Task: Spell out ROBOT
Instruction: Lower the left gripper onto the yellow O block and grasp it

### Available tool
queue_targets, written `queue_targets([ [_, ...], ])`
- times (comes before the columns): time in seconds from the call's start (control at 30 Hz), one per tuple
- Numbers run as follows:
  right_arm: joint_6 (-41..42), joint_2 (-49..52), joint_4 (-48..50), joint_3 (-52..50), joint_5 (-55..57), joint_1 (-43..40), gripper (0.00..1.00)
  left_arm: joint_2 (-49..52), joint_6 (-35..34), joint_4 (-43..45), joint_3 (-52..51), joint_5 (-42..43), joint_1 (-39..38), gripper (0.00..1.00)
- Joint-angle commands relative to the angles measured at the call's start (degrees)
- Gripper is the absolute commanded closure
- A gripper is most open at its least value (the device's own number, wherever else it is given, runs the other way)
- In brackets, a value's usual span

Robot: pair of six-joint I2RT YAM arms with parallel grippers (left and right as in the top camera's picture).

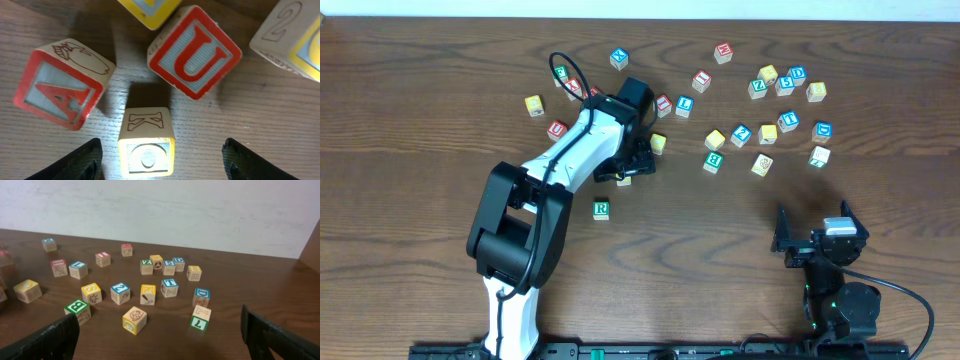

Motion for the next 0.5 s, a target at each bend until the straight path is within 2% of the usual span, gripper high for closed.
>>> queue_targets([
  [0.0,0.50,-0.24,-0.26,-0.07,0.50,-0.35,0.01,0.52,1.16,-0.17,1.36,0.50,-0.28,0.25],
  [0.23,0.50,-0.24,-0.24,-0.07,0.50,-0.35,0.01,0.61,1.55,-0.22,1.36,0.50,-0.28,0.25],
  [0.3,0.50,-0.24,-0.24,-0.07,0.50,-0.35,0.01,0.72,1.57,-0.20,1.25,0.26,-0.28,0.29],
  [0.47,0.50,-0.24,-0.24,-0.07,0.50,-0.35,0.01,0.85,2.19,0.04,0.98,0.28,-0.28,0.29],
])
